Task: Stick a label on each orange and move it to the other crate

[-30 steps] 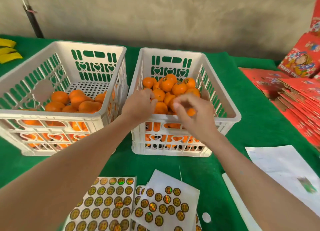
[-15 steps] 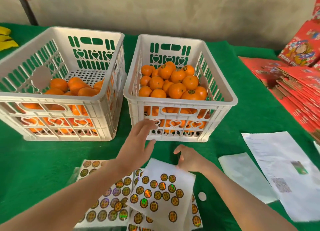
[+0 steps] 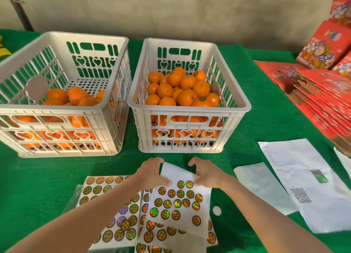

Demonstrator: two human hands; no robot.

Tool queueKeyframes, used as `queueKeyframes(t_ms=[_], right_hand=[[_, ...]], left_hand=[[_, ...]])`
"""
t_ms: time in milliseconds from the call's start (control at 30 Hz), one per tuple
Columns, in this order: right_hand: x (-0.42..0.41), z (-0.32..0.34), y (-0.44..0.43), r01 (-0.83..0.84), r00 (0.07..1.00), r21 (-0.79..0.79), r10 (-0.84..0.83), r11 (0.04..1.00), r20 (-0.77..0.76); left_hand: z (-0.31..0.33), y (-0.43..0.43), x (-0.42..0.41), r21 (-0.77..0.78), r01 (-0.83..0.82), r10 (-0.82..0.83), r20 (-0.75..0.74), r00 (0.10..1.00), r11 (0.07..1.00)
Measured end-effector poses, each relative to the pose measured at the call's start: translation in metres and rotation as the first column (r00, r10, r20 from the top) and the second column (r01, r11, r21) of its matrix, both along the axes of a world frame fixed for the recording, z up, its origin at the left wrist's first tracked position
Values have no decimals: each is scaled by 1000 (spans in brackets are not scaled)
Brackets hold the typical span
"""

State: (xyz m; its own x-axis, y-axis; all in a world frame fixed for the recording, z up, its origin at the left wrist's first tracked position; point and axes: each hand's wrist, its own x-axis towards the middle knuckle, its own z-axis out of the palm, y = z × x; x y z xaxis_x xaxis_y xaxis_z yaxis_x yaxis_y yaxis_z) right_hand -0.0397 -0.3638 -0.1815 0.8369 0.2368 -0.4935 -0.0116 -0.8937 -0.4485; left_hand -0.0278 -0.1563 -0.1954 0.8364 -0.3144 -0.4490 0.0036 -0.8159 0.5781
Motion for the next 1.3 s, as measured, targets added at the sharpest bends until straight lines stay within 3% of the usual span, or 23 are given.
queueKeyframes(t_ms=[67,167,267,433,533,700,833,900,1167,1300], right_hand=[[2,7,0,10,998,116,-17,993,60],[4,19,2,56,991,336,-94,940,97],[2,23,7,71,982,462,-144,884,123],[-3,23,18,-148,913,464,-59,874,403],[-4,19,22,-250,856,425,-7,870,517],[-9,16,27,-245,798,384,-40,890,601],[-13,16,29,-386,597,248,36,888,801],[-16,15,30,-417,543,216,51,883,838],[-25,14,31,-351,626,324,-37,879,779],[-27,20,28,-240,769,529,-172,814,615]], left_hand=[[3,-6,3,-92,-114,110,-44,993,989],[7,-3,13,-326,-399,296,-321,900,857],[14,7,15,-471,-537,219,-573,790,700],[23,13,19,-527,-658,137,-716,685,537],[26,16,19,-528,-653,174,-690,703,543],[28,16,16,-508,-656,172,-703,690,558],[25,14,15,-496,-655,156,-717,679,570],[24,15,16,-485,-654,156,-722,674,581],[23,13,16,-512,-606,84,-717,691,609],[20,10,18,-552,-522,106,-615,781,650]])
